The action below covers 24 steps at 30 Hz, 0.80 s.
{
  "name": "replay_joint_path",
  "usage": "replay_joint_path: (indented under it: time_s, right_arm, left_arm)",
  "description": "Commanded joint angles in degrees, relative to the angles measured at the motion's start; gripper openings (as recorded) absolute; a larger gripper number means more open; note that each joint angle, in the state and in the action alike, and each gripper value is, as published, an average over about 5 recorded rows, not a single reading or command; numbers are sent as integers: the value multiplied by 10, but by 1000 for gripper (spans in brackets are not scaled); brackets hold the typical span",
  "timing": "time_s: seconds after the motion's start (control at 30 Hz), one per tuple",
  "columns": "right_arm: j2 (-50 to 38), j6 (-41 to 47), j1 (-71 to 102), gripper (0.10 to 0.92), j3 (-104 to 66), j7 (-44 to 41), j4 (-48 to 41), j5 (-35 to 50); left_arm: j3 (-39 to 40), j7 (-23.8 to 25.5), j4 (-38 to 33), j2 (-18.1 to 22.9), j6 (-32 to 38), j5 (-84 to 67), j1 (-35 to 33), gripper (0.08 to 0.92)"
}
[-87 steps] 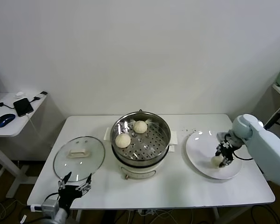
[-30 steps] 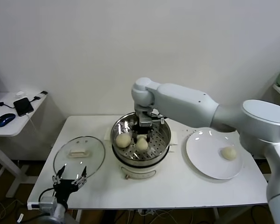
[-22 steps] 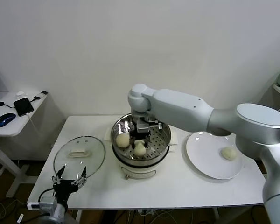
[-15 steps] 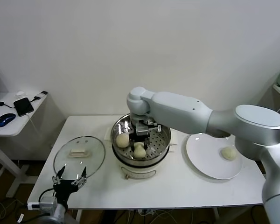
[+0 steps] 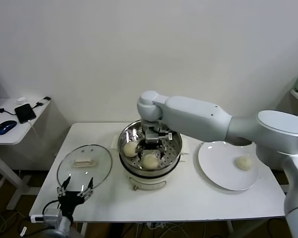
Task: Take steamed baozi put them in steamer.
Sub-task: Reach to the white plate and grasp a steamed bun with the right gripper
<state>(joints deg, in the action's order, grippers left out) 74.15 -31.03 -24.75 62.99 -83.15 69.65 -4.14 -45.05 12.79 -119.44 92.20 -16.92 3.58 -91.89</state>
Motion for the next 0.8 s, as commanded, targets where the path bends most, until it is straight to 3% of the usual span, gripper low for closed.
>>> replay_joint_path:
  time_s: [0.03,0.37,0.8]
  right_arm:
    - [-61,141,-20,822,-85,-51,-17,41]
    - [-195,442,2,823,-187,-30,-36,94]
    - [-315,473,138,823,-289,-26,-57,-72]
  left_arm:
    - [1,2,0,11,-3,1,3,823]
    - [-3,8,-9,8,-9,-21,3,823]
    - [-1,16,-16,8,-19,-57,-2,823]
